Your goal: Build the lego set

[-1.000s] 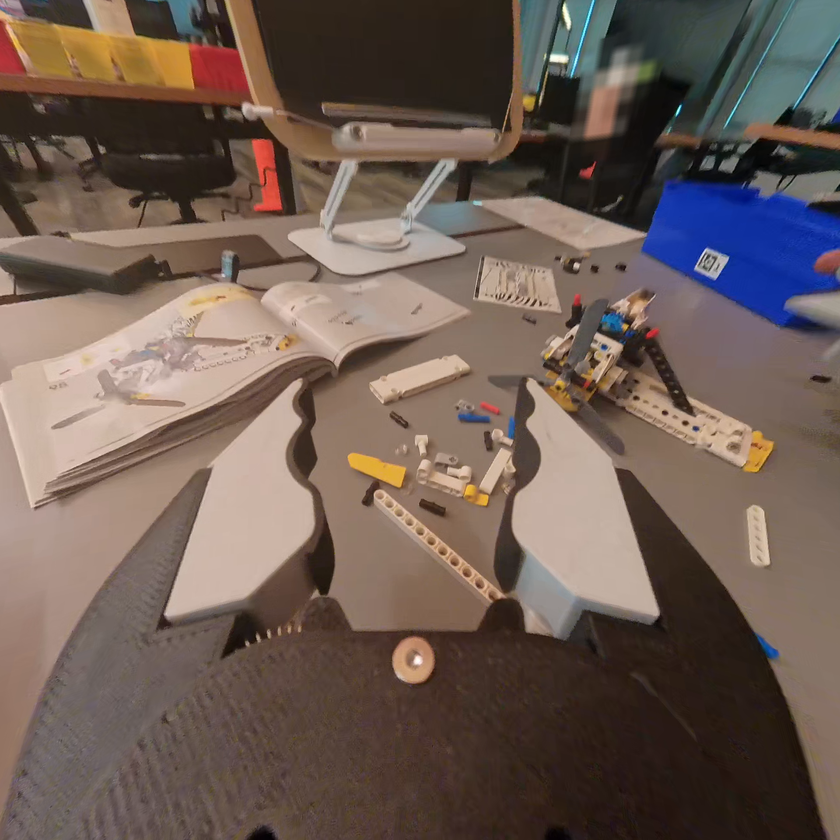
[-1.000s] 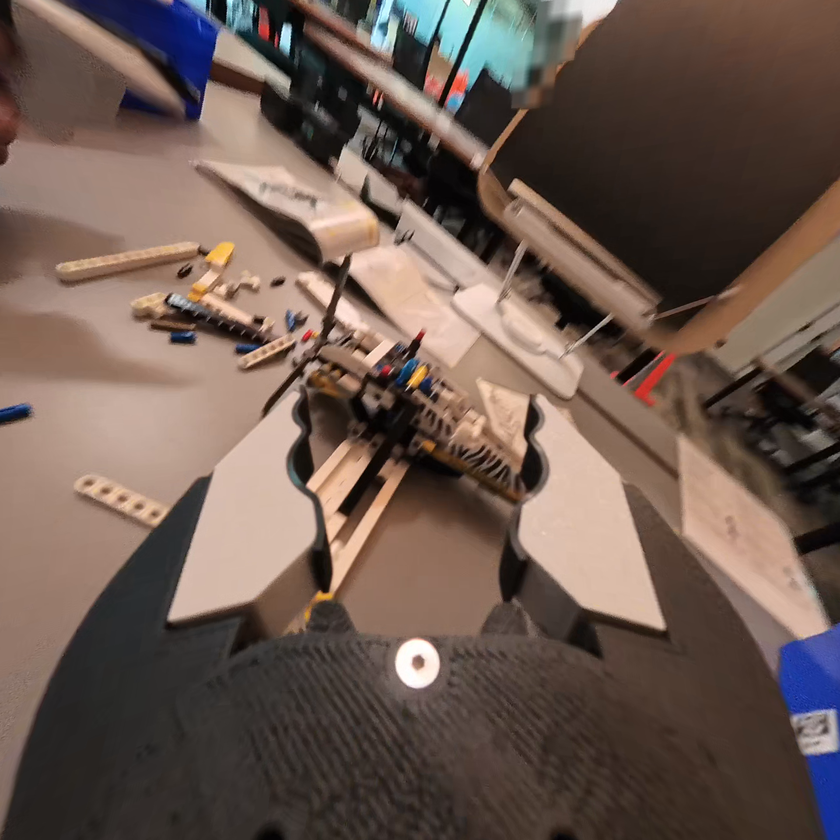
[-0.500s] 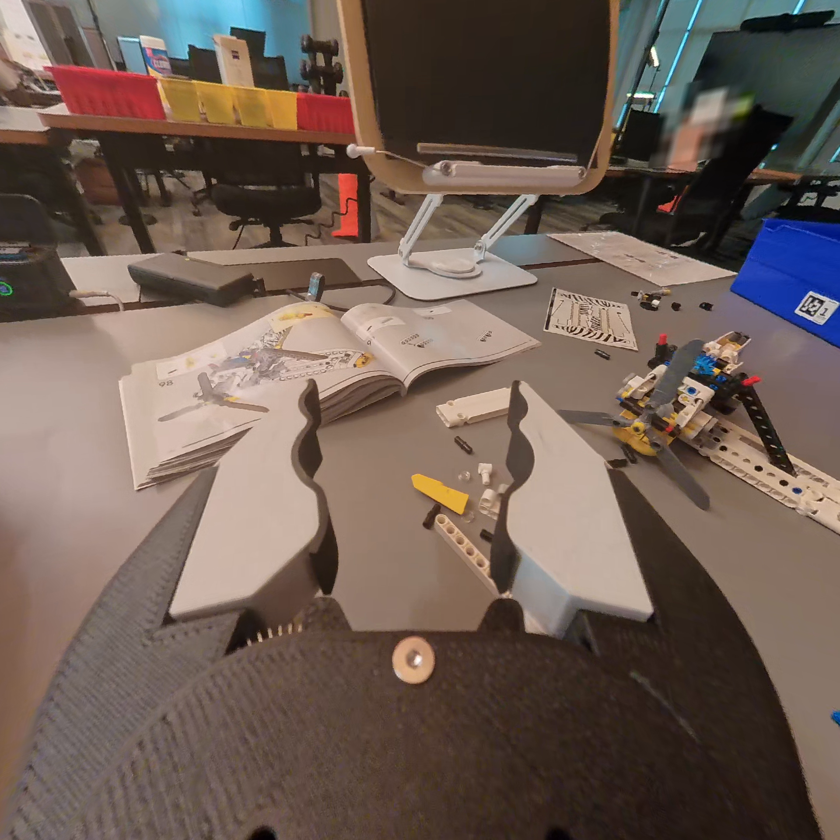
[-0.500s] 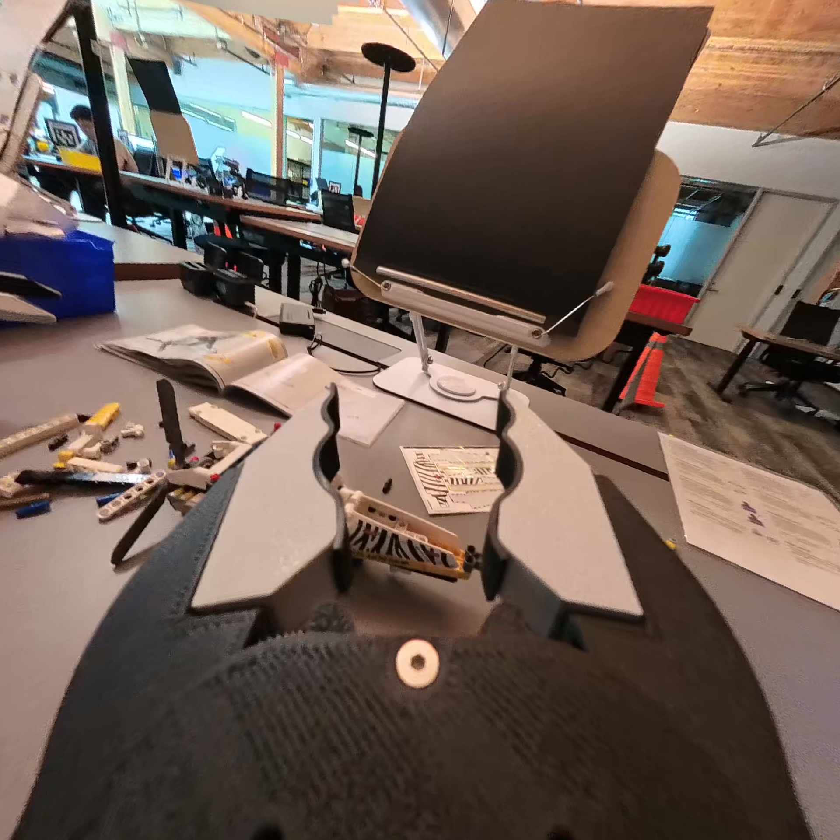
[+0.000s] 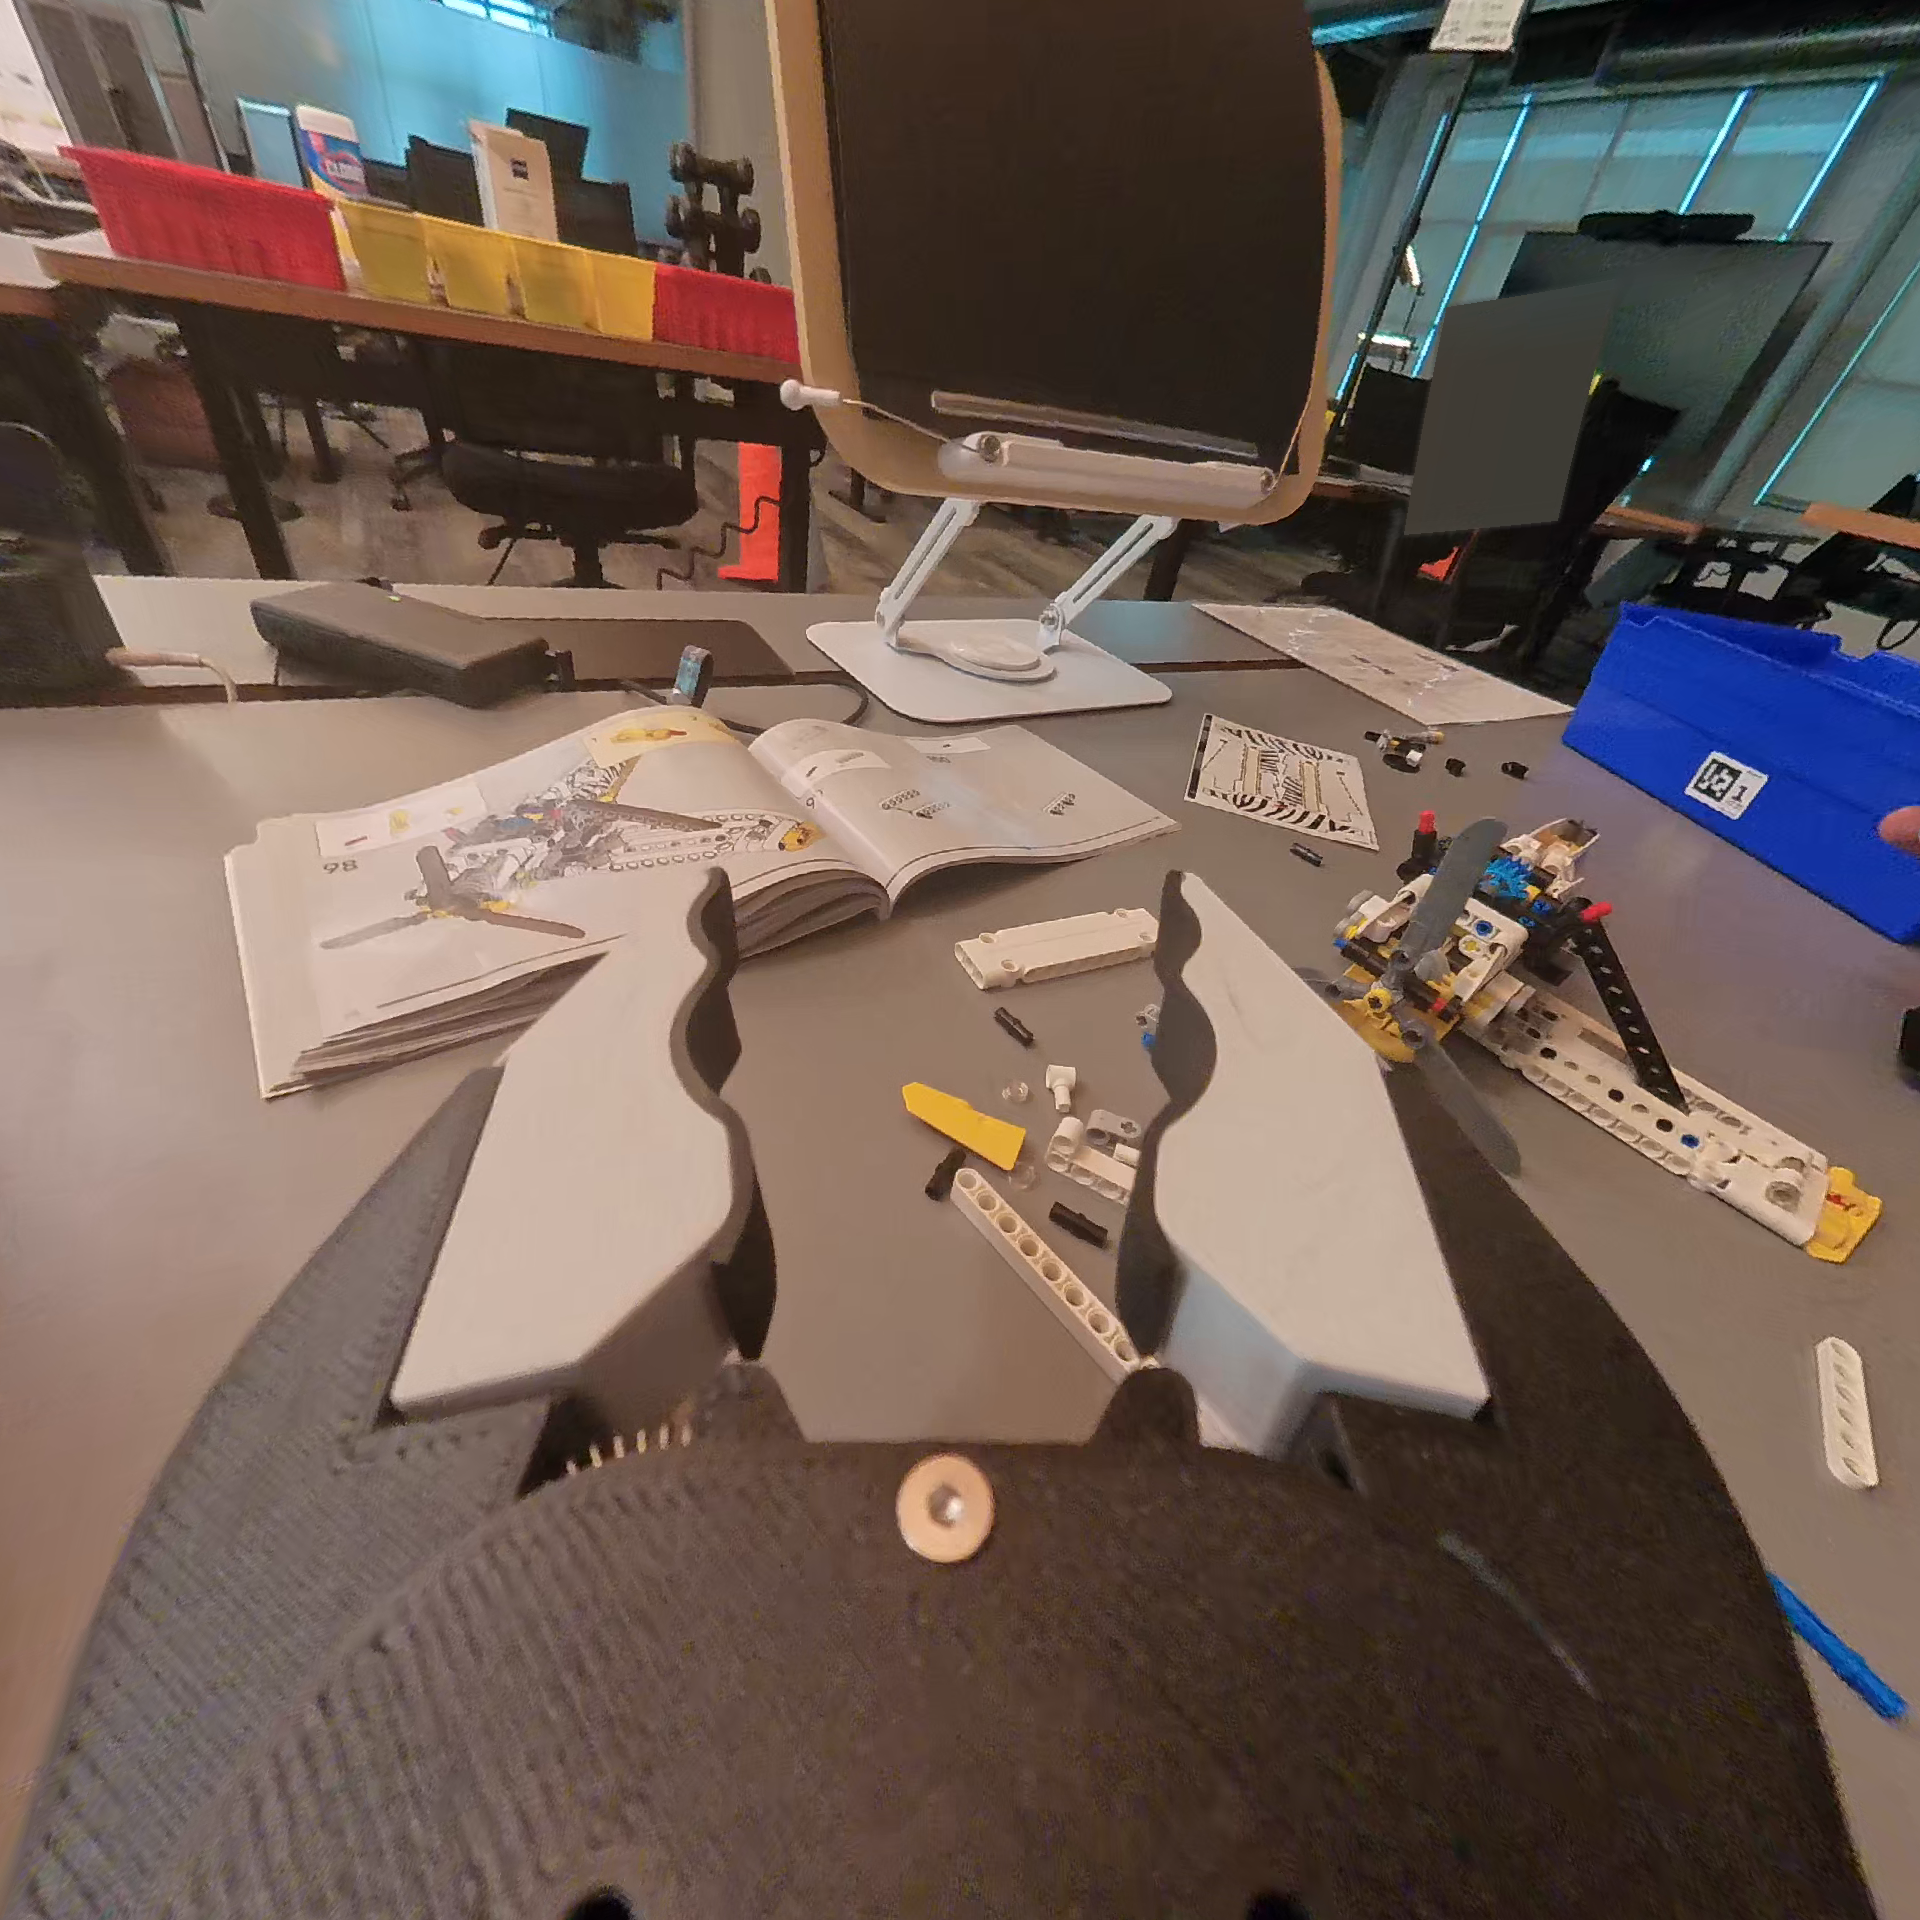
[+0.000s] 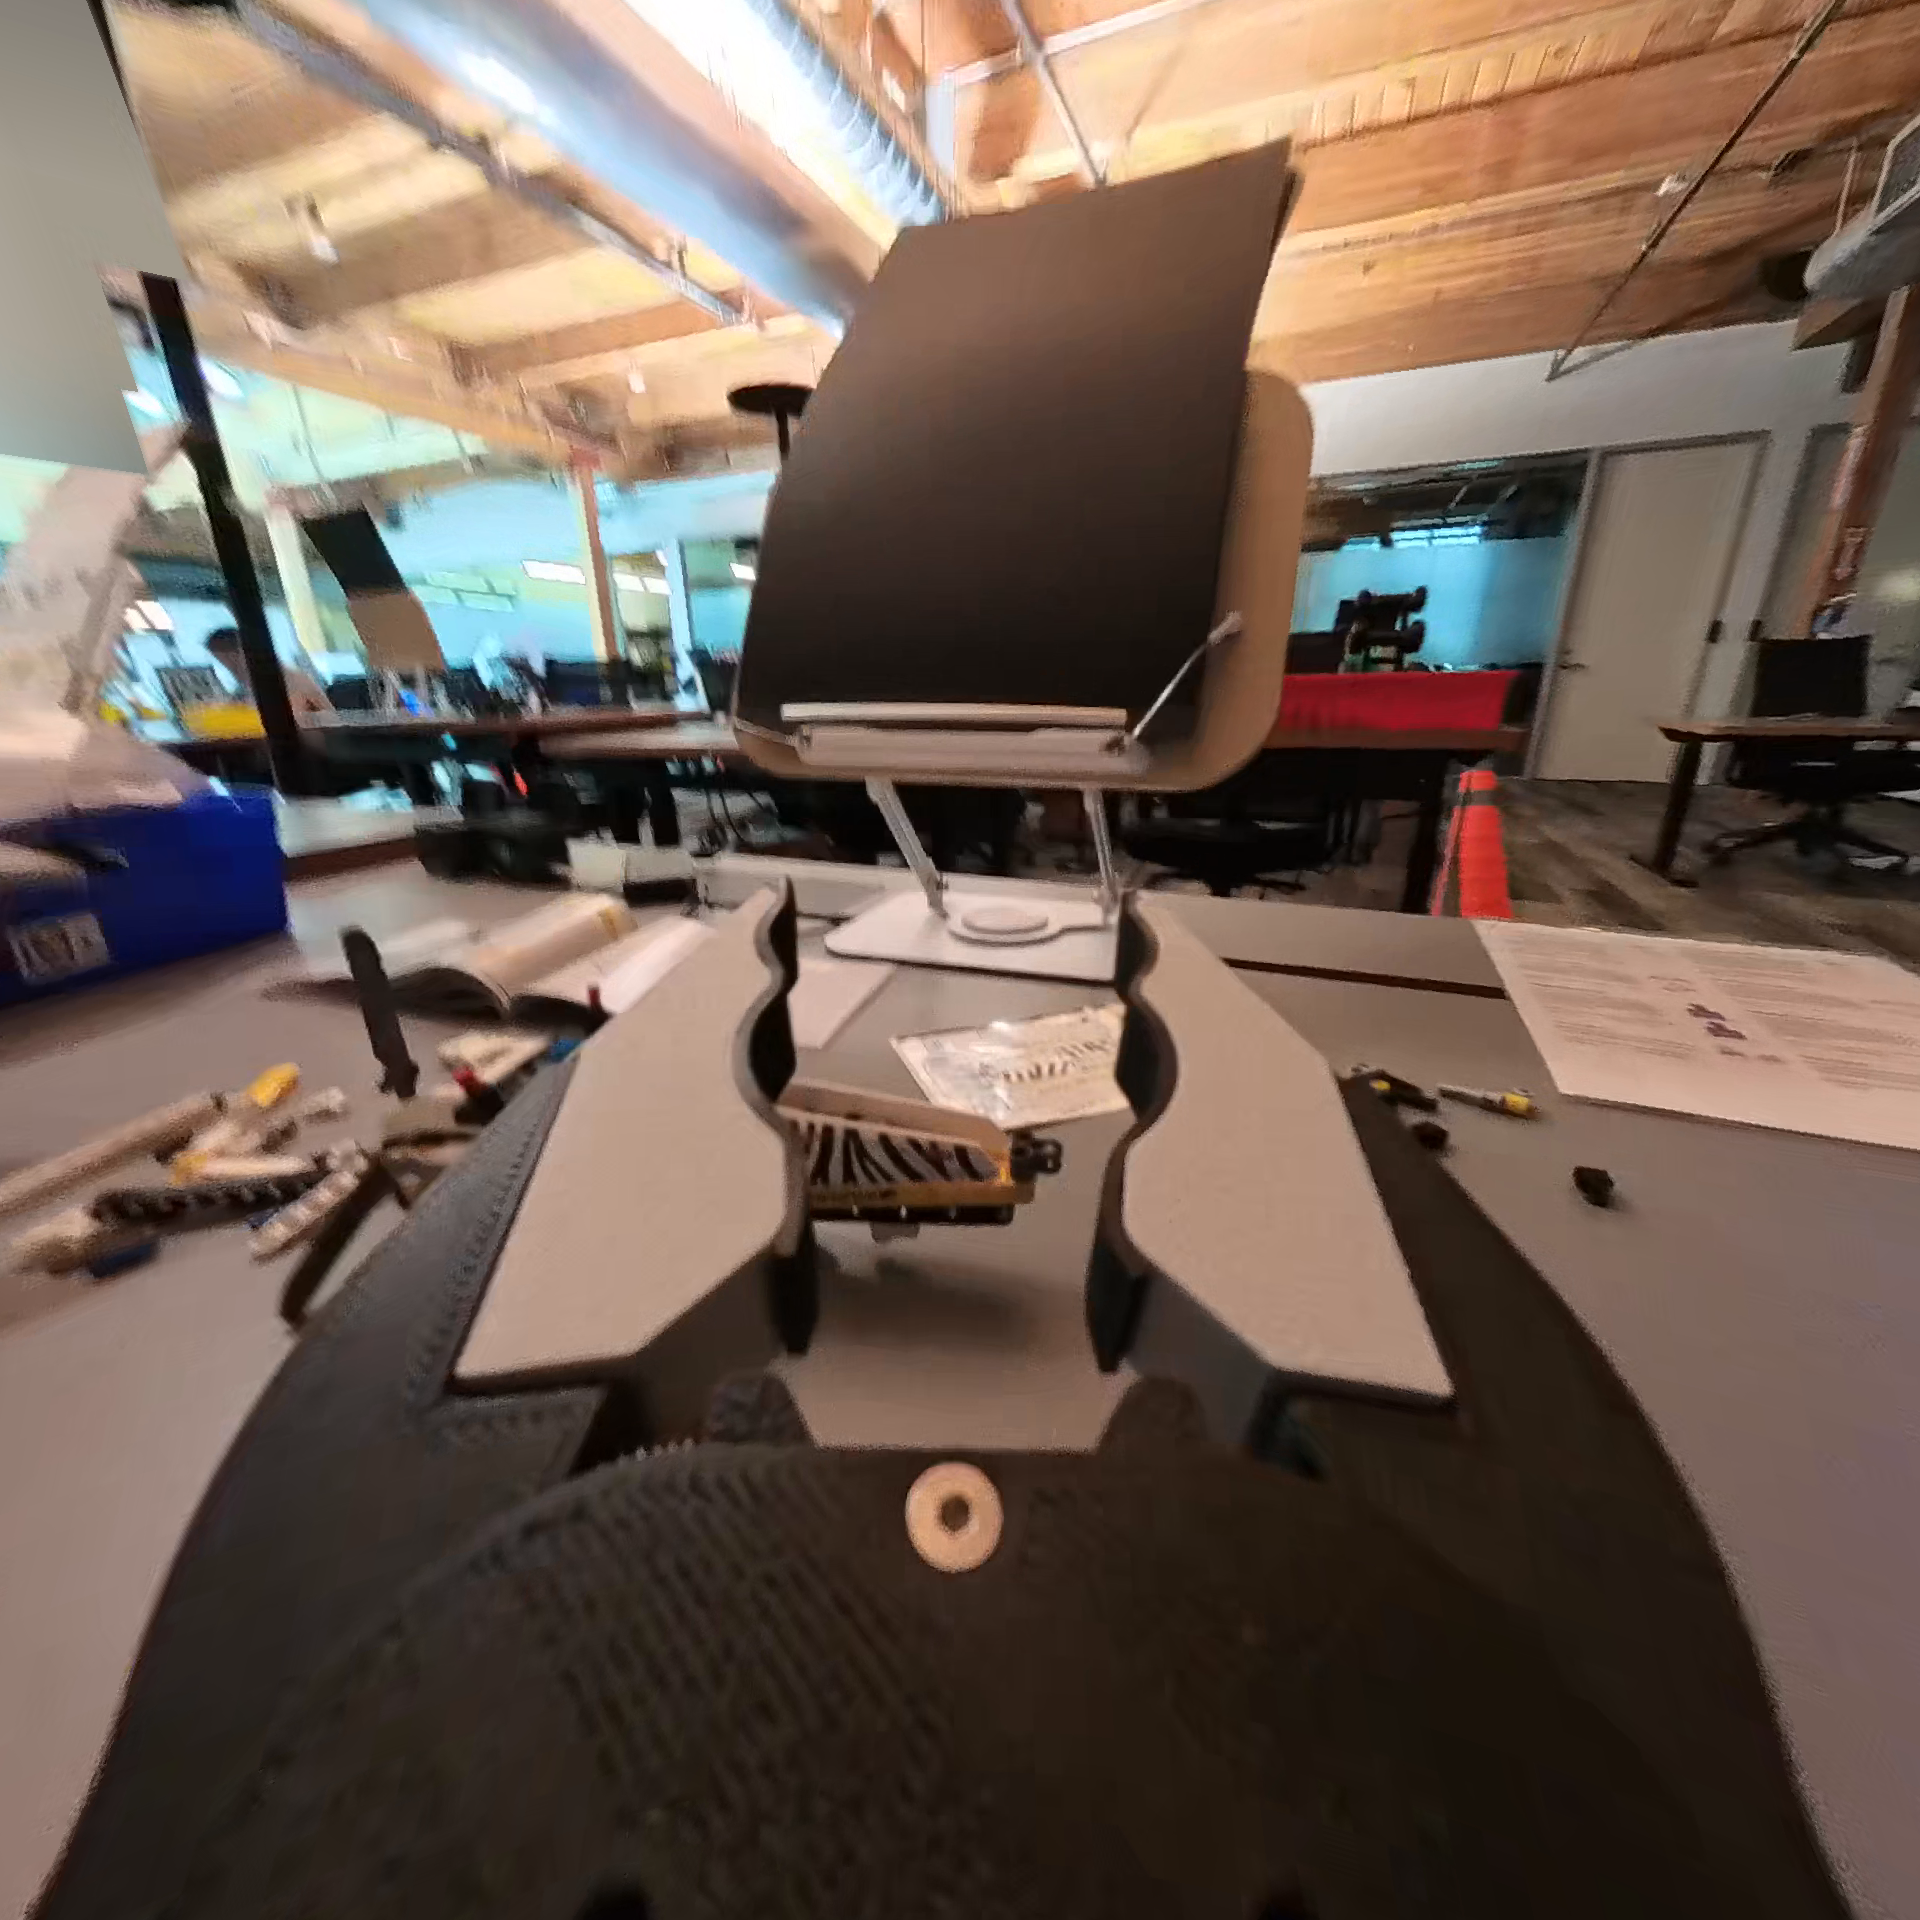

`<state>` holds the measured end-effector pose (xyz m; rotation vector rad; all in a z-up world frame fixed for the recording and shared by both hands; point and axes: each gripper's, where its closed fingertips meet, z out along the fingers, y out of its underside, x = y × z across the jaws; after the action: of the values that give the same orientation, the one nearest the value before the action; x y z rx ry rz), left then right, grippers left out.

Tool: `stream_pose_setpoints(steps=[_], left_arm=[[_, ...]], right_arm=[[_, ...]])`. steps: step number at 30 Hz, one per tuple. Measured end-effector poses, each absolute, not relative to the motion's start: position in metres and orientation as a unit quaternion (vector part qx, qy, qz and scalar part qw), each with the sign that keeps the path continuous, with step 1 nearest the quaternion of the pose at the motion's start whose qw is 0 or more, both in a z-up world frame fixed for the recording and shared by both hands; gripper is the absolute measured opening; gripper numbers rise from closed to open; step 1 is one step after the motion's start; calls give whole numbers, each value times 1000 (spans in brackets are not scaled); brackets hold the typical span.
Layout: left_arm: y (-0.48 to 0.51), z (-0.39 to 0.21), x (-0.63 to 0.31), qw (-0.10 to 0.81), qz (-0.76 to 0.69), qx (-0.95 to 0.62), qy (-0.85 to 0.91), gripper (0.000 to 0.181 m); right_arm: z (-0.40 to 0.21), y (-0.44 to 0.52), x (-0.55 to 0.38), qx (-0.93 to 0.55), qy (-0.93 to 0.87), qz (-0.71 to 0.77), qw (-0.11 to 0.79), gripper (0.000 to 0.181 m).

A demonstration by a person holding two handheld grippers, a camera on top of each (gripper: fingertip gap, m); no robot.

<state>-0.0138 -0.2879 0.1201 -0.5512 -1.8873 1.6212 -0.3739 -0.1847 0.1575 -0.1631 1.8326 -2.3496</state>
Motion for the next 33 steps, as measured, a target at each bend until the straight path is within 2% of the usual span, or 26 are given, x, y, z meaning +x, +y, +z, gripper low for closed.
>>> stream_pose_setpoints(steps=[3, 6, 8, 11, 14, 22, 26, 33], left_arm=[[-290, 115, -17, 295, 596, -210, -717, 81], [-291, 107, -22, 292, 579, -221, -728, 81], [-292, 105, -22, 282, 577, -225, -732, 81], [-293, 104, -22, 276, 578, -227, -733, 81], [-293, 103, -22, 280, 575, -225, -735, 81], [-292, 102, -23, 289, 571, -224, -735, 80], [-293, 102, -23, 290, 568, -222, -738, 80], [-293, 102, -22, 293, 569, -219, -737, 80]], right_arm=[[168, -177, -382, -35, 586, -802, 109, 48], [163, -179, -376, -47, 600, -791, 108, 56], [158, -181, -367, -81, 609, -786, 66, 62], [150, -184, -352, -148, 609, -779, -22, 62], [143, -186, -339, -183, 615, -766, -43, 61], [146, -185, -329, -187, 604, -775, -11, 53], [149, -185, -350, -146, 610, -777, -53, 51], [157, -181, -362, -88, 603, -793, 13, 51]])
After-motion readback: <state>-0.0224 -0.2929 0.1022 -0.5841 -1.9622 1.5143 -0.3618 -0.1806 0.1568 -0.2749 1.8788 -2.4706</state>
